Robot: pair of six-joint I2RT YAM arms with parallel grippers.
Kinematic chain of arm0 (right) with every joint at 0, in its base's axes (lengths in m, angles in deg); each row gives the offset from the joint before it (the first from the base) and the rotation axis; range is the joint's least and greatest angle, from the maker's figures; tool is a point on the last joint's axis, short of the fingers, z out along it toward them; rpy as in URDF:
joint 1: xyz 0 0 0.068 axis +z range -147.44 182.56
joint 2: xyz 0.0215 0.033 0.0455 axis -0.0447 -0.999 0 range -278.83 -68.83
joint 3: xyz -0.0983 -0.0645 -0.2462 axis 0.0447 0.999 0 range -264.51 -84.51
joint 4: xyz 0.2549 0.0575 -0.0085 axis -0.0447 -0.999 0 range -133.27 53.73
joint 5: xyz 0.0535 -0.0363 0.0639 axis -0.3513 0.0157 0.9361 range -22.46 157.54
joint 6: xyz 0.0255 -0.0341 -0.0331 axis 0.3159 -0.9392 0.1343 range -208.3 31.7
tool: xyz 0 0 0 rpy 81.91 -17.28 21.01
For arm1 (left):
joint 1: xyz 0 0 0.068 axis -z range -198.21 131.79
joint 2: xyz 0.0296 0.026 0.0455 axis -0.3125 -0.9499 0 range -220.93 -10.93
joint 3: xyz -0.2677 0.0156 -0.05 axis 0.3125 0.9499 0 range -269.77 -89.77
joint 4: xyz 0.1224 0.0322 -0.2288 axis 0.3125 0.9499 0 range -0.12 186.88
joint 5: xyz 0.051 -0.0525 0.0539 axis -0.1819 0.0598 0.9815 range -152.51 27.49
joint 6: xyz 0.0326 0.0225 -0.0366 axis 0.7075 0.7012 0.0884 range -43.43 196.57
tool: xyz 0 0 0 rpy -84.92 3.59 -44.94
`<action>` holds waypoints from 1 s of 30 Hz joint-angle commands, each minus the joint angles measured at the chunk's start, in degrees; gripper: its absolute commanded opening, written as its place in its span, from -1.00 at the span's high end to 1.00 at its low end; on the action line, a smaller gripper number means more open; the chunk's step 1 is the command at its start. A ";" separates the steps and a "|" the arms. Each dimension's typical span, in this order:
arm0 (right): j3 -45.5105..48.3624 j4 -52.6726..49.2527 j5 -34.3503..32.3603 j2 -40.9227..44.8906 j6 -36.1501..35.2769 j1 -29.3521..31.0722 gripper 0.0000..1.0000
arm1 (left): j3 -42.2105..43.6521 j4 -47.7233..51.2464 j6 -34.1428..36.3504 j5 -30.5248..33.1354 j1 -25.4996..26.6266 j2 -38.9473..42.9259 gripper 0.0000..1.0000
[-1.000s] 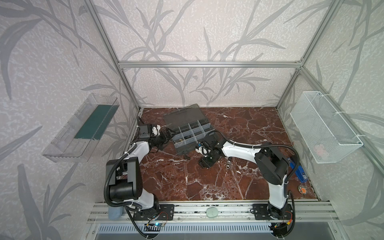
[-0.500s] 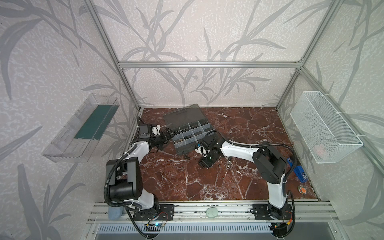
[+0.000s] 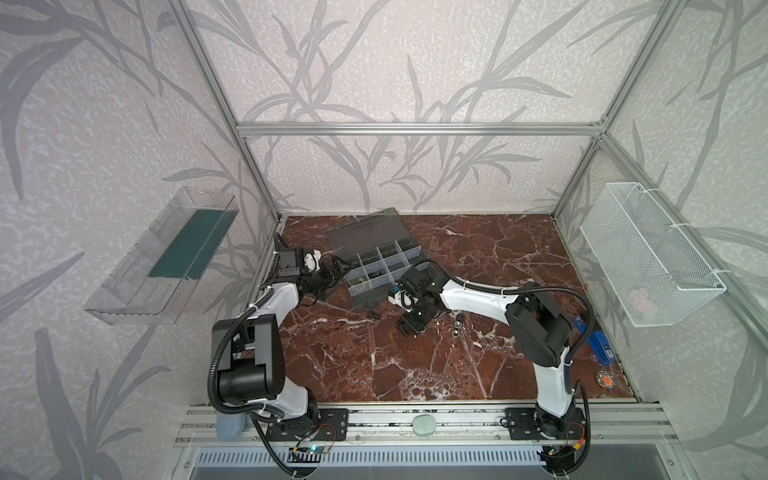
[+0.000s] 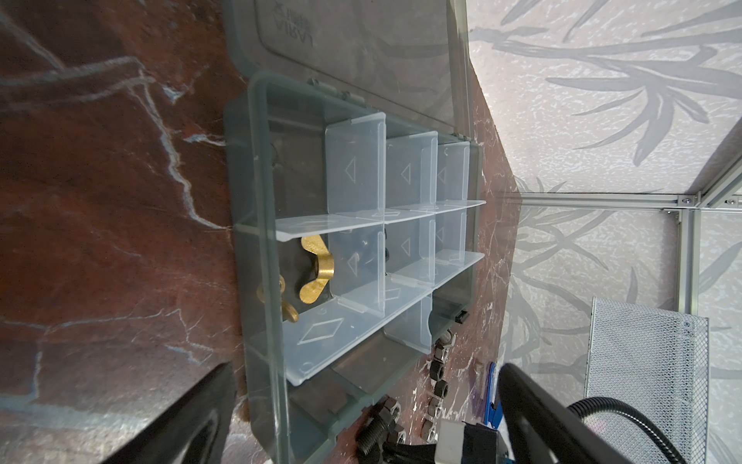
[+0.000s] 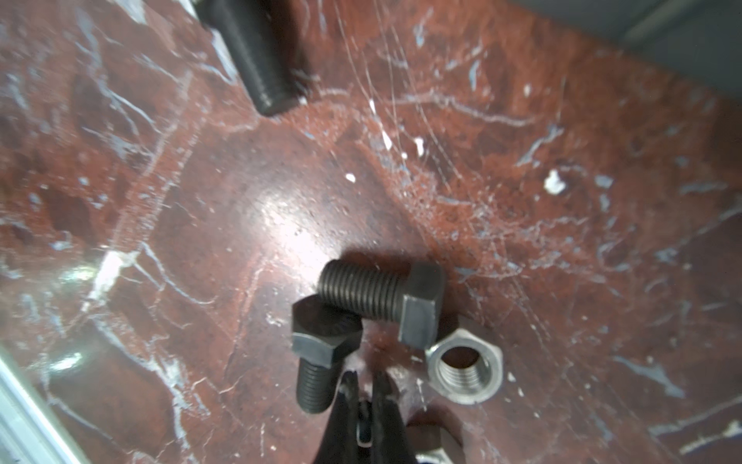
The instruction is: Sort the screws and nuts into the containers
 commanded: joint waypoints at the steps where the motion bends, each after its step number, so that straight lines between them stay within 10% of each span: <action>1: -3.72 -2.42 2.64 3.52 -2.15 -1.69 1.00 | 0.47 0.03 -0.20 -0.59 -0.31 0.34 -0.99; 30: -26.65 23.91 -6.94 -12.40 -4.26 -4.31 1.00 | 1.05 -1.20 -0.86 -0.89 -0.31 0.51 -0.99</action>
